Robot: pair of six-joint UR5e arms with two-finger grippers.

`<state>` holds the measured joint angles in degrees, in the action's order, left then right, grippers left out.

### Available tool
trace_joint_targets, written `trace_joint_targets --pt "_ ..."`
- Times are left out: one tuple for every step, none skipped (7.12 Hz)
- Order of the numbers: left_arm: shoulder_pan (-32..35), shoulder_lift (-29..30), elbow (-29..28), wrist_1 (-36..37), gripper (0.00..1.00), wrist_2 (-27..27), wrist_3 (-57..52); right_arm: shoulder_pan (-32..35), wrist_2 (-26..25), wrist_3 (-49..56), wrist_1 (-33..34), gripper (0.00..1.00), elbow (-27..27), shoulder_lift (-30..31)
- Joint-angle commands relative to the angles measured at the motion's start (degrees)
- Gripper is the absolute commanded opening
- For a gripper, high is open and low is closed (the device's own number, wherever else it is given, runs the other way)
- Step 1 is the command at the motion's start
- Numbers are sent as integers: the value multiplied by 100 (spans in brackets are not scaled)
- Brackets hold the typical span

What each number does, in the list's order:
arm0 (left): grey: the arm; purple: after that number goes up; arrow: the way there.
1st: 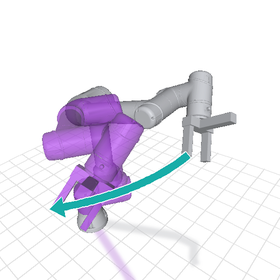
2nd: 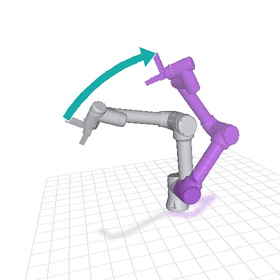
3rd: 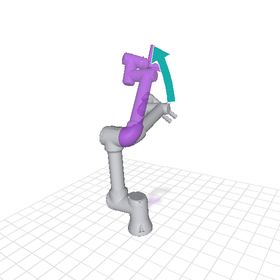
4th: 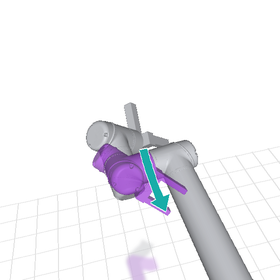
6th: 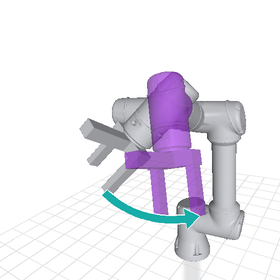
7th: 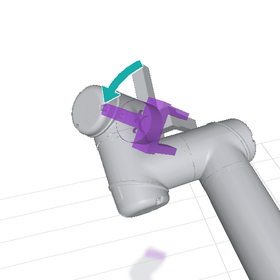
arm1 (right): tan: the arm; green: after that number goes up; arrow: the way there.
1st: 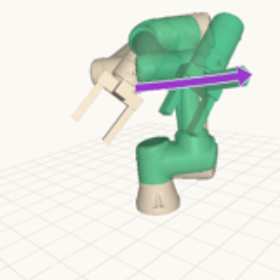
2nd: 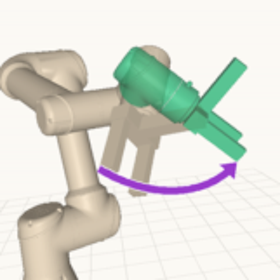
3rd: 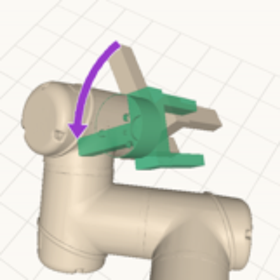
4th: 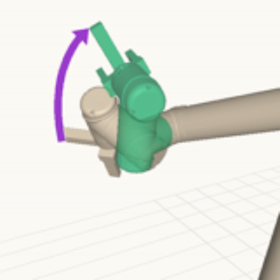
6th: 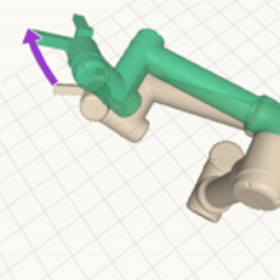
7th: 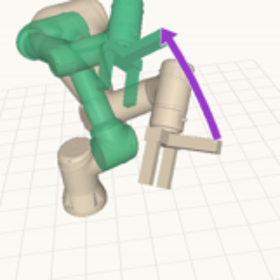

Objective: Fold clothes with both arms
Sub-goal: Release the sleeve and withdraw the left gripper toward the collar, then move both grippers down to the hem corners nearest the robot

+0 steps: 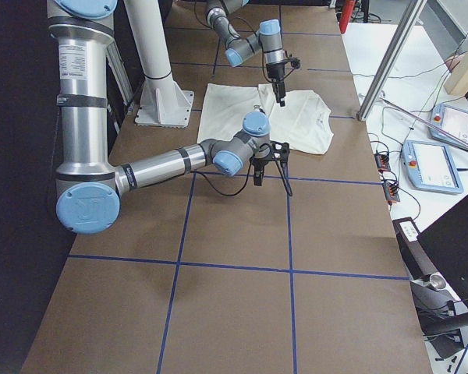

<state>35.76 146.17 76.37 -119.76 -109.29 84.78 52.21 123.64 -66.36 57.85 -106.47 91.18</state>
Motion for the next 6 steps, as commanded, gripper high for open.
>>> trace_joint_targets --pt "552 -1479 2128 1073 79 -434 -1247 -1872 -1658 -2250 -424 100 -616 40" --pt "746 -2025 2519 1069 70 -792 -1357 -2795 -2590 -3120 -389 99 -951 58" --pt "1009 -2309 2575 1034 66 -1195 -1359 -3622 -3591 -3607 194 95 -1294 -3" --pt "1020 -2381 2541 1025 66 -1156 -1350 -4013 -4053 -3934 1383 89 -1767 -282" --pt "1020 -2391 2541 1016 66 -1147 -1341 -4261 -4128 -4372 2022 89 -1920 -337" --pt "1038 -2391 2541 1016 66 -1147 -1332 -4437 -4355 -4716 2106 88 -1886 -259"
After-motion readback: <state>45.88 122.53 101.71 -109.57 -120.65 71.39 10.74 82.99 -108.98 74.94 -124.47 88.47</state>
